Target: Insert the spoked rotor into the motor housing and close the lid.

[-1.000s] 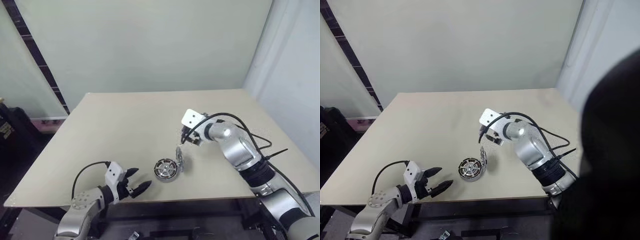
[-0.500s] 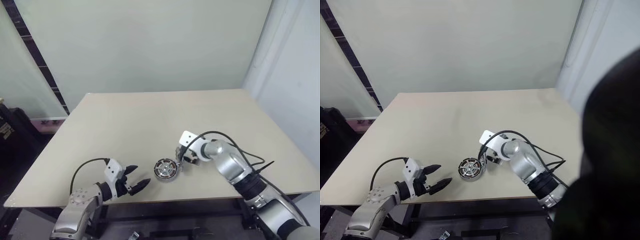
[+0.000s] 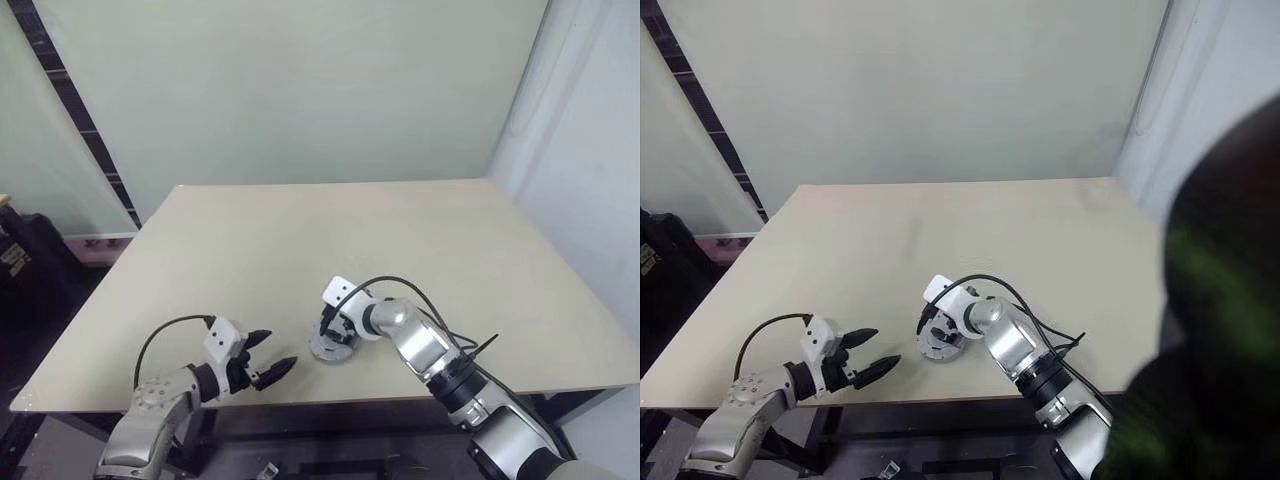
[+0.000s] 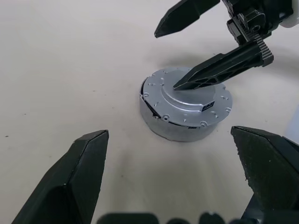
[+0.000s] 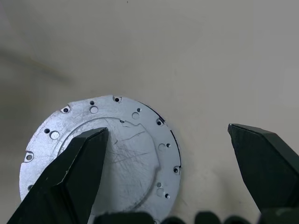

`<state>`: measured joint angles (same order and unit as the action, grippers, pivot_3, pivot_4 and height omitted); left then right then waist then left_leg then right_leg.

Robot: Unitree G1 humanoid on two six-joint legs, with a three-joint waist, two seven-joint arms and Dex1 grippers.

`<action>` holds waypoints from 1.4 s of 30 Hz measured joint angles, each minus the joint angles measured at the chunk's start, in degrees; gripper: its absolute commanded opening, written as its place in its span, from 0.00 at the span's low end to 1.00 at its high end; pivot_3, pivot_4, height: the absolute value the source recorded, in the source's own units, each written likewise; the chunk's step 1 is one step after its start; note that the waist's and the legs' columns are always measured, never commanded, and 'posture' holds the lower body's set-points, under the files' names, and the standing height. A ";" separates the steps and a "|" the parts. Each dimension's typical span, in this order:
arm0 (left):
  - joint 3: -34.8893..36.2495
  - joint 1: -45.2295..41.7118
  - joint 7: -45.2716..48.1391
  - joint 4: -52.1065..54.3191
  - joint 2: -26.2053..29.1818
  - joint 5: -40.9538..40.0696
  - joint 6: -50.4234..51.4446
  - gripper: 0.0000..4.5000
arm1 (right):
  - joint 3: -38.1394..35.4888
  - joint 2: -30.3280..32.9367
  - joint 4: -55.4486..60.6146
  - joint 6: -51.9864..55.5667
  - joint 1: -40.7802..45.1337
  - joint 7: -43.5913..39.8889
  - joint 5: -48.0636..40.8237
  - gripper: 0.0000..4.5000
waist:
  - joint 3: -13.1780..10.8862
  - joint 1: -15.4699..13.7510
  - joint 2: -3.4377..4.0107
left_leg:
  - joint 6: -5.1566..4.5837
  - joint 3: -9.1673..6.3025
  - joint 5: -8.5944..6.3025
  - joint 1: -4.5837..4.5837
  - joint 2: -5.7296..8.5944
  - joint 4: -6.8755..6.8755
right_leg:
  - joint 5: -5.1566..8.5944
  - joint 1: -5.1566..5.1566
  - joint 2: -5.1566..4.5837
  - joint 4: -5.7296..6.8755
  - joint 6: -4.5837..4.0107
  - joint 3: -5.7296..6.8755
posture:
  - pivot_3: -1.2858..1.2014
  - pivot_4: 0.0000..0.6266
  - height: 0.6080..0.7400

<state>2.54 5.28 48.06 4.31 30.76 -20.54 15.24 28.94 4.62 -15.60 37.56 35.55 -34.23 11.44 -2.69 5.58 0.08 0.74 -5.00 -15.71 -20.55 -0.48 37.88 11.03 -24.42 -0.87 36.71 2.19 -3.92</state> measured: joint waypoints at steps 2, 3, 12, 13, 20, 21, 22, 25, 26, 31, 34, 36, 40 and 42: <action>0.40 0.21 0.00 0.12 0.03 -0.02 0.00 1.00 | -1.76 0.07 0.00 -0.62 -0.06 -1.26 -2.07 1.00 | 0.00 0.00 0.00 | 0.00 -0.01 0.00 0.00 0.00 0.00 | -0.01 0.00 0.00 0.00 0.02 0.00 | 0.52 0.00 1.00; 0.56 0.30 -0.01 0.14 0.03 -0.02 0.00 1.00 | -2.78 0.34 0.01 -1.23 -0.08 -2.29 -3.32 1.00 | 0.00 -0.01 0.00 | 0.00 -0.01 0.00 0.00 0.00 0.00 | -0.01 0.00 0.00 0.00 0.02 0.00 | 0.52 0.00 1.00; 0.62 0.38 0.00 0.34 -0.02 -0.46 0.02 0.42 | -10.20 4.19 -1.42 -6.76 0.04 -13.47 -13.82 1.00 | 0.00 -0.02 0.01 | 0.00 0.00 0.00 0.01 0.00 0.01 | -0.01 0.03 0.00 -0.01 0.01 0.00 | 0.52 0.00 1.00; 0.62 0.38 0.01 0.34 -0.02 -0.47 0.02 0.34 | -10.45 4.83 -2.02 -7.34 0.17 -14.62 -14.44 1.00 | 0.00 0.00 0.00 | 0.00 0.02 0.00 0.01 0.00 0.01 | 0.00 0.03 0.00 -0.01 0.01 0.00 | 0.52 0.00 1.00; 0.62 0.29 0.62 0.35 0.03 -0.57 0.02 0.00 | -10.63 7.72 -7.85 -12.84 0.73 -20.78 -15.41 1.00 | 0.00 0.12 0.00 | -0.01 0.03 0.00 0.03 0.00 0.00 | 0.00 0.03 0.03 0.01 0.00 -0.01 | 0.52 0.00 1.00; 0.62 0.27 0.70 0.35 0.07 -0.57 0.02 0.00 | -10.46 7.68 -8.55 -13.57 0.90 -21.15 -15.39 1.00 | 0.00 0.13 0.01 | -0.01 0.03 0.00 0.03 0.00 0.00 | 0.00 0.03 0.03 0.01 0.00 -0.02 | 0.52 0.00 1.00; 0.61 0.23 0.77 0.35 0.13 -0.57 0.02 0.00 | -10.18 7.57 -9.44 -14.49 1.17 -21.69 -15.34 1.00 | 0.00 0.13 0.00 | -0.01 0.03 0.00 0.03 0.00 0.00 | 0.00 0.03 0.03 0.01 0.01 -0.02 | 0.52 0.00 1.00; 0.61 0.23 0.95 0.35 0.40 -0.57 0.25 0.00 | -9.58 6.73 -12.31 -17.11 1.77 -22.42 -15.08 1.00 | 0.00 0.11 0.00 | -0.01 0.03 0.00 0.03 0.00 0.01 | -0.01 0.04 0.03 0.01 0.01 -0.02 | 0.52 0.00 1.00; 0.61 0.25 1.03 0.37 0.46 -0.57 0.35 0.00 | -9.47 6.32 -13.28 -17.89 1.85 -22.53 -14.76 1.00 | 0.00 0.11 0.00 | -0.01 0.04 0.00 0.03 0.00 0.02 | -0.01 0.04 0.03 0.01 0.02 -0.03 | 0.52 0.00 1.00; 0.66 0.47 1.29 0.71 1.10 -0.58 0.51 0.00 | -8.56 4.95 -17.92 -20.93 2.19 -22.68 -13.50 1.00 | -0.01 0.04 0.01 | -0.01 0.04 0.00 0.02 0.00 0.02 | -0.02 0.04 0.03 0.01 0.03 -0.04 | 0.52 0.00 1.00; 0.68 0.80 1.36 0.84 1.79 -0.59 0.77 0.00 | -8.06 4.13 -20.15 -22.67 2.24 -22.69 -12.70 1.00 | -0.01 0.07 0.01 | 0.00 0.03 0.00 0.03 0.00 0.02 | -0.02 0.04 0.03 0.02 0.03 -0.04 | 0.52 0.00 1.00; 0.69 0.84 1.39 0.99 2.13 -0.64 0.90 0.00 | -7.79 3.77 -21.31 -23.57 2.32 -22.66 -11.93 1.00 | -0.01 0.08 0.01 | -0.01 0.03 0.00 0.03 0.00 0.02 | -0.02 0.04 0.03 0.03 0.03 -0.04 | 0.52 0.00 1.00; 0.89 0.97 1.48 1.33 2.48 -0.67 0.94 0.00 | -7.62 3.08 -23.44 -25.03 2.65 -22.65 -10.89 1.00 | -0.01 0.07 0.01 | 0.00 0.04 0.00 0.04 0.00 0.02 | -0.03 0.04 0.03 0.03 0.03 -0.05 | 0.52 0.00 1.00; 0.92 1.01 1.63 1.37 2.65 -0.68 0.97 0.00 | -7.42 2.89 -23.97 -25.50 2.68 -22.66 -10.51 1.00 | -0.01 0.07 0.01 | 0.00 0.03 0.00 0.04 0.00 0.02 | -0.03 0.04 0.03 0.03 0.03 -0.05 | 0.52 0.00 1.00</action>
<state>3.46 6.28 49.69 5.69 33.41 -21.21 16.21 21.51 7.51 -39.57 12.07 38.23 -56.89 0.93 -2.70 5.64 0.10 0.74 -4.97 -15.71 -20.51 -0.47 37.90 11.00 -24.37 -0.84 36.75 2.23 -3.97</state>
